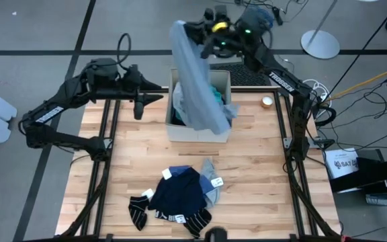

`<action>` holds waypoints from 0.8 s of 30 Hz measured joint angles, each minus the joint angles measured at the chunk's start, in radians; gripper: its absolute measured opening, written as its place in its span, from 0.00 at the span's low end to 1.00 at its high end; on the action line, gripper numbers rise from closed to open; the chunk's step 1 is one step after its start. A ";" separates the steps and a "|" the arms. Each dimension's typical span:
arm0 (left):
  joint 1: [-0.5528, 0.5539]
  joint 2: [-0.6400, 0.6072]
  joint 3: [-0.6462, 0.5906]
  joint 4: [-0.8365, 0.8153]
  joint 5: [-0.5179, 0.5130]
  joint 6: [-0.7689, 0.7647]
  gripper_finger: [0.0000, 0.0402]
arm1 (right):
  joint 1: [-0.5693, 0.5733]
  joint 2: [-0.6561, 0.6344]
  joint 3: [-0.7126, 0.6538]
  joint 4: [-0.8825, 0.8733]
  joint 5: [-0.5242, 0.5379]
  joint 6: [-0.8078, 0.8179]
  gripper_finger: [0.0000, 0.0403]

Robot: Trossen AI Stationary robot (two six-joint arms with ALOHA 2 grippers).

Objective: Sort clothes
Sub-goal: Put the gray shirt into the laundry bin

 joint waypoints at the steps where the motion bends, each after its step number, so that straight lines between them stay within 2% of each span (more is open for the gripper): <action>1: 0.000 0.006 0.000 0.000 0.003 0.000 0.43 | -0.005 0.000 0.000 -0.052 0.024 -0.025 0.00; 6: 0.000 0.026 0.000 0.000 0.007 0.001 0.43 | -0.024 -0.003 0.003 -0.161 0.009 -0.124 0.00; 11: 0.000 0.029 0.000 -0.002 0.008 0.014 0.43 | -0.043 -0.012 0.002 -0.388 0.017 -0.276 0.00; 13: 0.000 0.029 0.000 -0.006 0.008 0.018 0.43 | -0.060 -0.028 0.002 -0.505 0.093 -0.342 0.00; 16: 0.000 0.029 0.000 -0.020 0.009 0.018 0.43 | -0.073 -0.049 0.002 -0.662 0.312 -0.413 0.00; 18: 0.000 0.029 0.000 -0.023 0.010 0.018 0.43 | -0.079 -0.054 0.002 -0.753 0.376 -0.454 0.00; 20: 0.000 0.029 0.000 -0.023 0.010 0.019 0.43 | -0.080 -0.055 0.002 -0.831 0.334 -0.486 0.00; 24: 0.000 0.029 0.000 -0.019 0.010 0.022 0.43 | -0.079 -0.057 0.002 -0.988 -0.031 -0.536 0.00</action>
